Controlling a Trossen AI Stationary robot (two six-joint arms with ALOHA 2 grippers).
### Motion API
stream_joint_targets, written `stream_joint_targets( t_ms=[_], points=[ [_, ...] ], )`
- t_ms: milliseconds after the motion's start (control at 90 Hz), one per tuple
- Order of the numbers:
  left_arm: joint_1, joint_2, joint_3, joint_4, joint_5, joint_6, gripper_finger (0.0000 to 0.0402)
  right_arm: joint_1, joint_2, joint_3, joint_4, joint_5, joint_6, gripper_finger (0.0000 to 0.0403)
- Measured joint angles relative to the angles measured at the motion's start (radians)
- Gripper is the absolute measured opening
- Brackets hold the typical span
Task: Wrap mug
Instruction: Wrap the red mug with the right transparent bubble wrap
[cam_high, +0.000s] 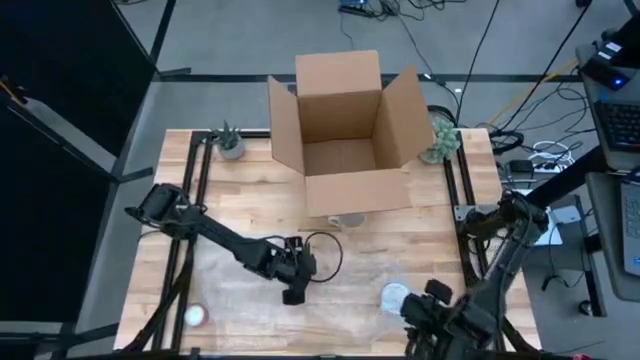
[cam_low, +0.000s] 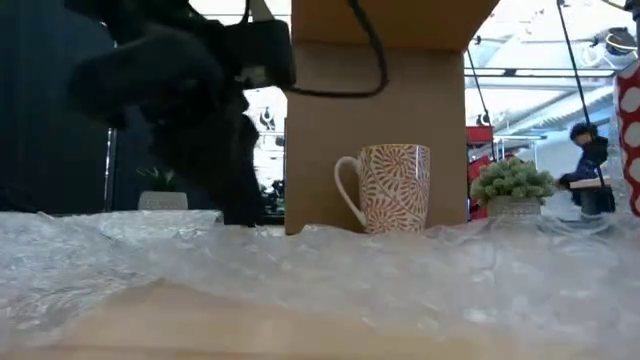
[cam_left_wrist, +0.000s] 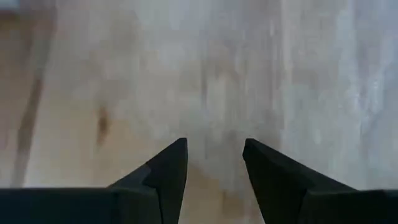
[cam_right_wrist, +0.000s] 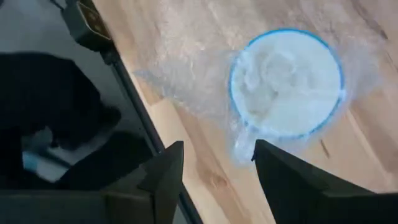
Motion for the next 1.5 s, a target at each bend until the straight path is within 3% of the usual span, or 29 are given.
stream_joint_targets(
  t_ms=[167, 256, 356, 478, 533, 967, 1111, 1500],
  points=[
    [0.027, 0.054, -0.003, 0.057, 0.019, 0.0, 0.0151, 0.085, 0.042, 0.0, -0.015, 0.213, 0.157, 0.0183],
    [0.033, 0.092, 0.0, 0.104, 0.038, 0.002, 0.015, 0.106, 0.074, 0.0, -0.033, 0.255, 0.211, 0.0183],
    [0.033, 0.115, 0.002, 0.11, 0.038, 0.002, 0.0127, 0.107, 0.104, 0.0, -0.051, 0.253, 0.233, 0.0183],
    [0.035, 0.117, 0.003, 0.101, 0.062, 0.001, 0.0037, 0.105, 0.124, 0.0, -0.063, 0.227, 0.243, 0.0183],
    [0.031, 0.095, 0.002, 0.094, 0.067, -0.004, 0.0014, 0.106, 0.128, 0.0, -0.069, 0.196, 0.254, 0.0183],
    [0.002, -0.049, 0.1, 0.105, 0.082, 0.03, 0.0, 0.118, 0.146, 0.0, -0.136, 0.091, 0.38, 0.018],
    [-0.003, -0.051, 0.157, 0.234, 0.111, 0.09, 0.0, 0.102, 0.189, 0.0, -0.159, 0.044, 0.379, 0.0165],
    [0.031, -0.032, 0.202, 0.533, 0.132, 0.236, 0.0, 0.061, 0.237, 0.0, -0.135, 0.058, 0.315, 0.0144]
  ],
)
